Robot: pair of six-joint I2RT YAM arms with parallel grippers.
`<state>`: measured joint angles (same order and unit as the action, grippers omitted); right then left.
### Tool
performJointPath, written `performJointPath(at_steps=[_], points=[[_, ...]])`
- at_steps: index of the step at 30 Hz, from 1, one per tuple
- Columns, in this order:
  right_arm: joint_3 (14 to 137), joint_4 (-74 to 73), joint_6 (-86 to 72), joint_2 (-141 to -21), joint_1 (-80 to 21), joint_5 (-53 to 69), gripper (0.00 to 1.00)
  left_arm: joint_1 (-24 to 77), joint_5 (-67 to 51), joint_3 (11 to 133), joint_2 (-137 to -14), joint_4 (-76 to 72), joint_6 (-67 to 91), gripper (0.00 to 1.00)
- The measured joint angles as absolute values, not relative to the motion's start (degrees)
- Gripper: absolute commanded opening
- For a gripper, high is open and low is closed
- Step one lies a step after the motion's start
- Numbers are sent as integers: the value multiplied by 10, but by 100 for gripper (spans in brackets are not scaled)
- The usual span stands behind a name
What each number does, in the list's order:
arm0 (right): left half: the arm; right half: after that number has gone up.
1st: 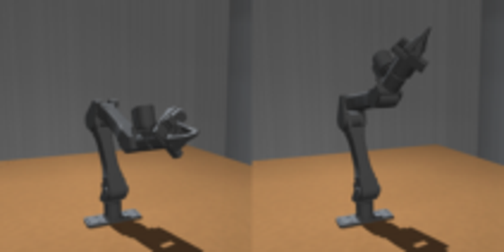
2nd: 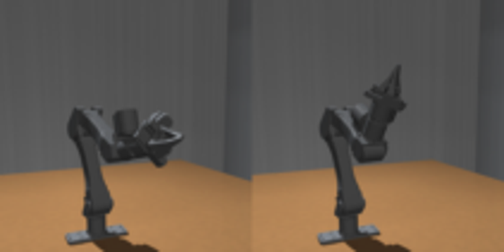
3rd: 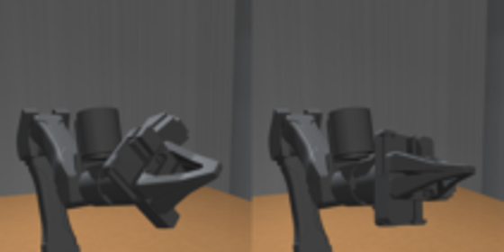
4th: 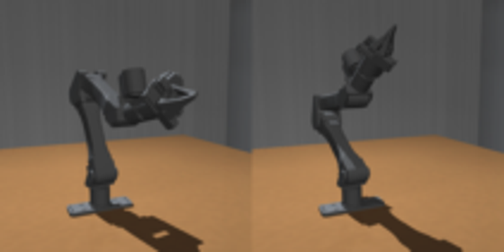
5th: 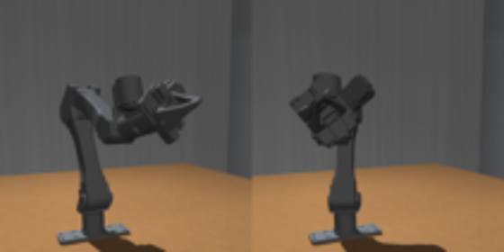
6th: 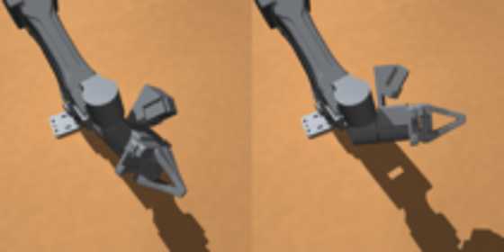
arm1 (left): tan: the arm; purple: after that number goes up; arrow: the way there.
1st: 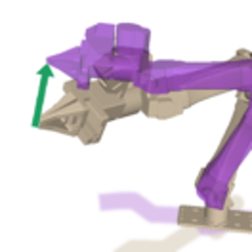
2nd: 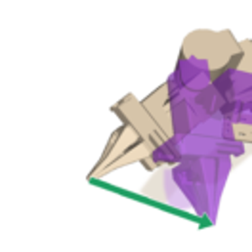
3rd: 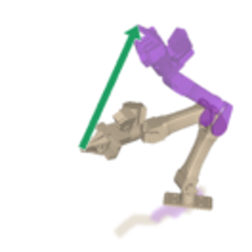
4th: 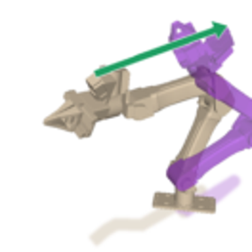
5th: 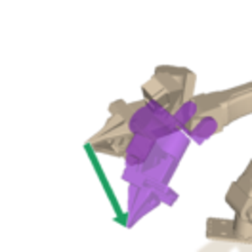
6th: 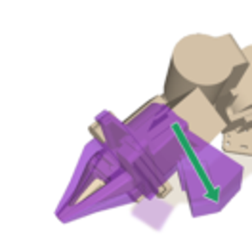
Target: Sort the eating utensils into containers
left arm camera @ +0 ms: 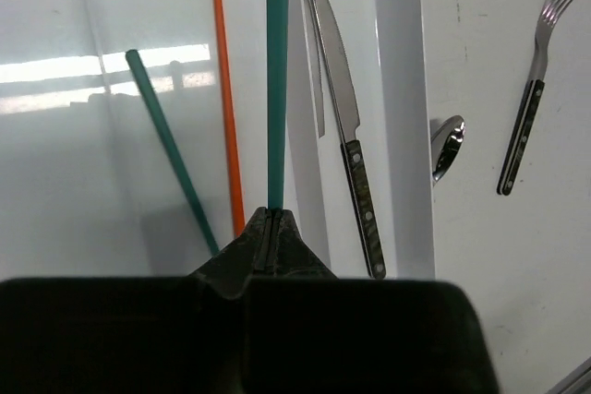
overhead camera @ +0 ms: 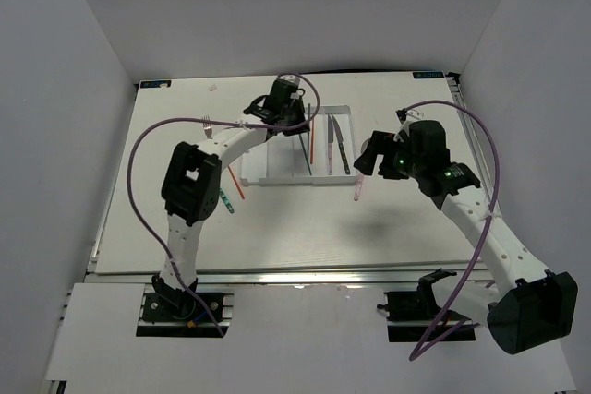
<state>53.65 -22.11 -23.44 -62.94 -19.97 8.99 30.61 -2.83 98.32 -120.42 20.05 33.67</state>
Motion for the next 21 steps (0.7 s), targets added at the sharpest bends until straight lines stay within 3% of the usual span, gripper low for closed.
performJointPath(at_steps=[7, 9, 11, 12, 13, 15, 21], points=[[535, -243, -229, -614, -195, 89, 84, 321, -35, 1024, -1291, 197, 355, 0], [535, -243, -226, -613, -195, 90, 84, 321, -35, 1024, -1295, 197, 360, 12], [535, -244, -224, -613, -195, 90, 84, 321, -32, 1024, -1295, 196, 364, 30], [535, -244, -223, -613, -195, 91, 84, 321, -30, 1024, -1295, 194, 365, 45], [535, -244, -223, -613, -195, 91, 84, 321, -28, 1024, -1295, 193, 365, 51], [535, -244, -222, -613, -195, 91, 84, 320, -22, 1019, -1292, 192, 372, 63], [535, -244, -221, -613, -195, 92, 84, 320, 43, 979, -1229, 228, 369, 84]])
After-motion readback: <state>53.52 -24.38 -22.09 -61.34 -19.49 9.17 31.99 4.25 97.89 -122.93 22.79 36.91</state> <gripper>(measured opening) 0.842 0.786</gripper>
